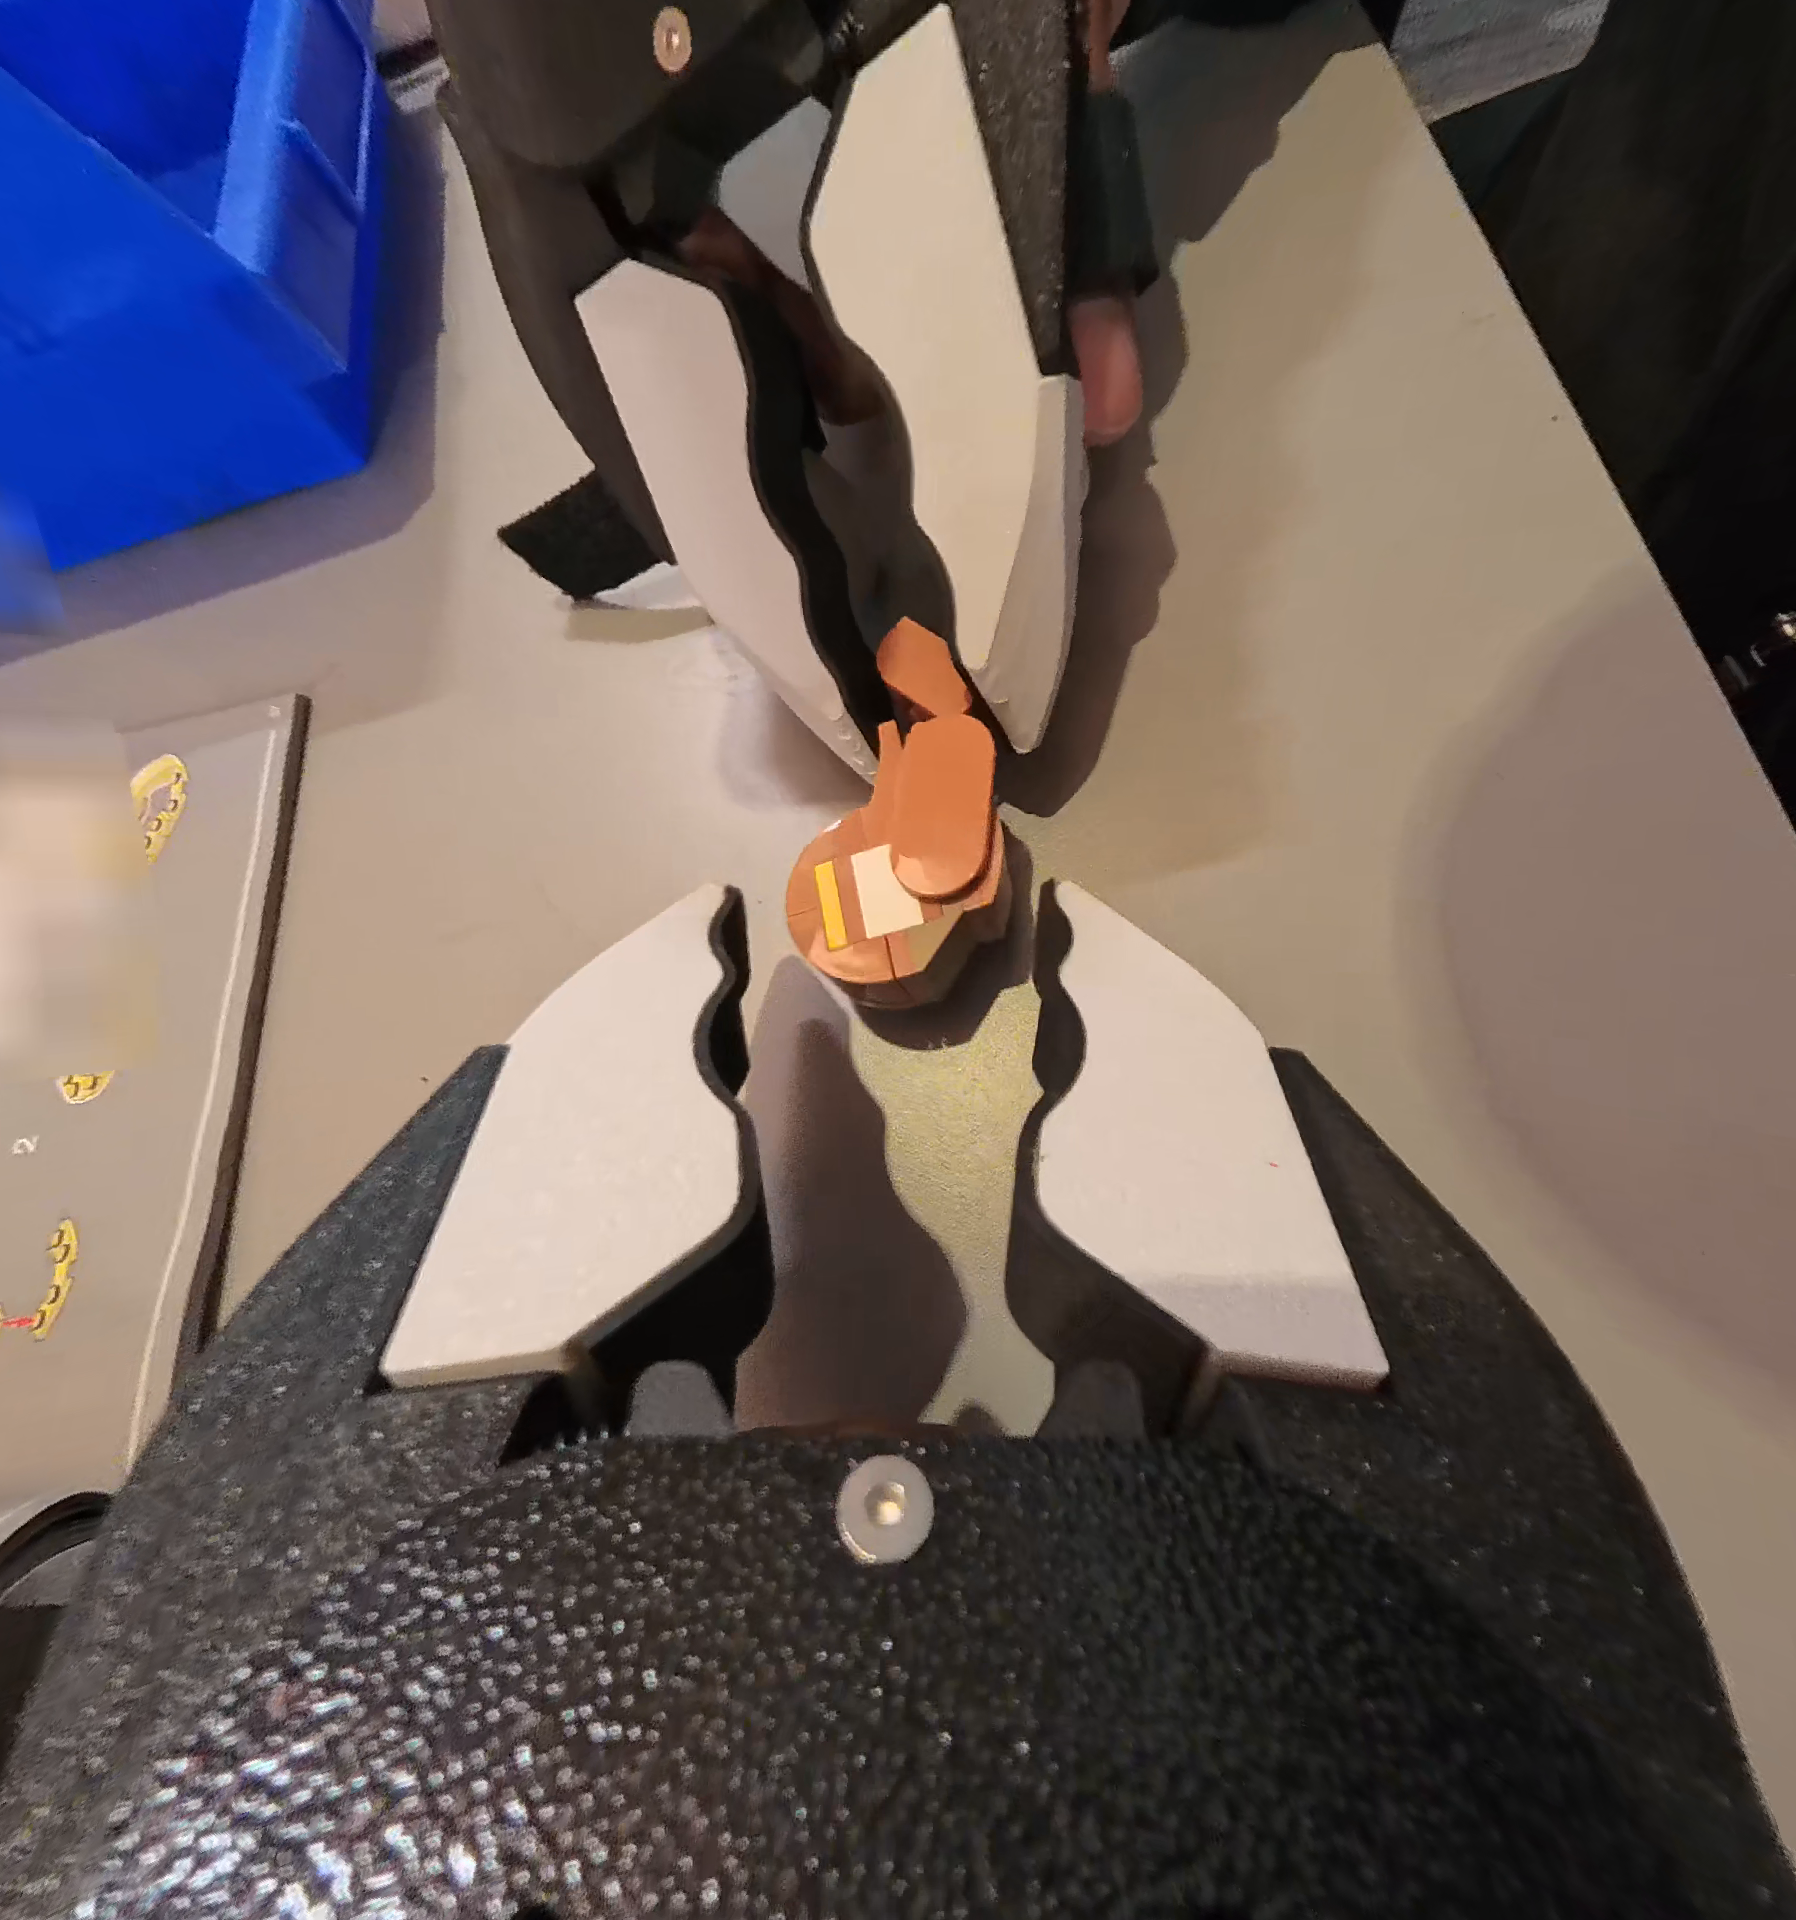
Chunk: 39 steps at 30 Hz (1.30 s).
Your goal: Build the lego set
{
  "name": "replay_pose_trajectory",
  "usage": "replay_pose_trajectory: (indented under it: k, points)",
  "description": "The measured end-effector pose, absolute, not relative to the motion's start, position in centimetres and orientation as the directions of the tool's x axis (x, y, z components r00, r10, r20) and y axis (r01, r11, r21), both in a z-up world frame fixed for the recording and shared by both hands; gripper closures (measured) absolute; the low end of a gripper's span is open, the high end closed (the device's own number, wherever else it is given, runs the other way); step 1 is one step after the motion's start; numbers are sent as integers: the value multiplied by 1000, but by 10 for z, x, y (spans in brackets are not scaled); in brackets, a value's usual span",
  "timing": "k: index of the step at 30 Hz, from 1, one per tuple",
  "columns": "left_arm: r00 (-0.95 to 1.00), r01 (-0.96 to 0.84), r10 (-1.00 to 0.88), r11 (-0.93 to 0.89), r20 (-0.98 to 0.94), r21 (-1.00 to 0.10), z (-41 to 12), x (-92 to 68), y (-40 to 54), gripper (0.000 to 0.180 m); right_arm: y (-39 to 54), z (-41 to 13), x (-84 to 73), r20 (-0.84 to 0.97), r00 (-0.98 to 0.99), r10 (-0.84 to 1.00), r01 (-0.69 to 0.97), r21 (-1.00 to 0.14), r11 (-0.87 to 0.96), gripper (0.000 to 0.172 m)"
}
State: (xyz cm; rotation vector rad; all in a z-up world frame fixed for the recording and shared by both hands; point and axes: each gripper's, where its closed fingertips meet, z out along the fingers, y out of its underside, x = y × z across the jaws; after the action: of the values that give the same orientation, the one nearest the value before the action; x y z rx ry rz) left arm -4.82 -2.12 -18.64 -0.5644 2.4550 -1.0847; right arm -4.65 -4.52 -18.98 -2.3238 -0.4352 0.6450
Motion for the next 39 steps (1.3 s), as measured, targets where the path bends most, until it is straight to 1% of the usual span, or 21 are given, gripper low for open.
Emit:
replay_pose_trajectory:
  k: [6, 12, 14, 25, 30, 34, 38, 39]
  points:
    - [-851, -253, -510, 607, -125, -754, -190, -49, -24, 132, -45, -190, -47, -325, 822, 467, 134, -687, -714, 150]
    - [-859, -278, -501, 632, -107, -723, -197, -49, -25, 135, -45, -190, -47, -325, 822, 467, 135, -686, -715, 150]
    - [-856, -280, -505, 628, -107, -726, -196, -48, -24, 139, -45, -190, -47, -323, 821, 470, 138, -687, -713, 150]
    - [-854, -264, -510, 594, -102, -760, -190, -48, -24, 139, -44, -185, -47, -312, 819, 482, 131, -715, -686, 149]
    - [-851, -263, -515, 585, -101, -767, -188, -47, -24, 140, -43, -183, -47, -273, 823, 498, 154, -737, -658, 149]
    - [-838, -278, -537, 565, -90, -777, -186, -44, -21, 140, -42, -181, -46, -191, 831, 522, 208, -765, -610, 136]
    - [-821, -294, -567, 524, -70, -800, -181, -40, -18, 140, -38, -174, -40, 15, 844, 537, 324, -812, -487, 118]
    - [-816, -298, -575, 512, -64, -805, -179, -39, -17, 140, -37, -170, -37, 83, 846, 527, 356, -823, -443, 116]
